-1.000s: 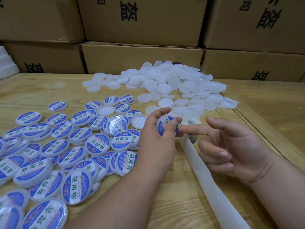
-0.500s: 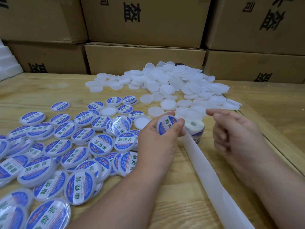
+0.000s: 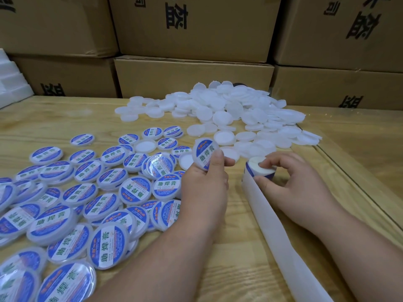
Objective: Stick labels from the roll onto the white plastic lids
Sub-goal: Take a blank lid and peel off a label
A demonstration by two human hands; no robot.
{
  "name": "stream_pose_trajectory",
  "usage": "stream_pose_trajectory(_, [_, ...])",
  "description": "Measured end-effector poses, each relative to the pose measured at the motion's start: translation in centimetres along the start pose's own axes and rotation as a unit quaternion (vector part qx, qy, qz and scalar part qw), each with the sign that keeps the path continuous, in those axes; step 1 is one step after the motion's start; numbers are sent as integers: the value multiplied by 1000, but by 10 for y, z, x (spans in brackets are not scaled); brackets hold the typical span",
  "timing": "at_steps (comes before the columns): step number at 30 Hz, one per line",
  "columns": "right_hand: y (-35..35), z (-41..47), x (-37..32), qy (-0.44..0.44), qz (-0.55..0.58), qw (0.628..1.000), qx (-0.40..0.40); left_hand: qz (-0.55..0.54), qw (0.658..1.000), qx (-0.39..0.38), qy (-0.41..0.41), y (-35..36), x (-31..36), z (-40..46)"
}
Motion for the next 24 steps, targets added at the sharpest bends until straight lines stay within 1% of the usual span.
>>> stream_pose_trajectory(4, [-7,0,0,22,-28,999,41,-8,1000,-7,21,-1,0,0])
stream_pose_trajectory(7, [-13,2,2,56,-46,995,69,-65,998,-17,-4,1,3,1])
stream_pose_trajectory(9, [-15,3,4,64,-47,994,78,-106,994,-21,-28,2,4,2])
stream_pose_trajectory(11, [-16,4,5,52,-33,993,99,-148,988,-13,-49,2,4,3])
stream_pose_trajectory(15, [-23,2,2,-4,23,982,185,-210,975,32,-61,-3,4,4])
stream_pose_trajectory(18, [-27,-2,-1,4,75,976,202,-232,968,60,-75,-5,3,7])
stream_pose_trajectory(20, [-27,-4,-2,20,105,976,187,-208,973,59,-77,-5,3,7])
stream_pose_trajectory(21, [-26,-5,-2,27,103,979,175,-175,981,50,-69,-3,4,6])
stream_pose_trajectory(22, [-26,-5,-1,35,90,982,160,-126,990,35,-53,-1,4,5])
stream_pose_trajectory(24, [-24,-4,0,57,57,989,127,18,1000,-9,2,7,2,-1])
Point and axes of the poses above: each hand's wrist, its own z-axis towards the middle knuckle, its own y-axis out of the palm, x = y × z, the point moved 3 cm from there along z, towards the middle knuckle, and after that the axes turned 9 degrees about z, right-handed, at the moved point
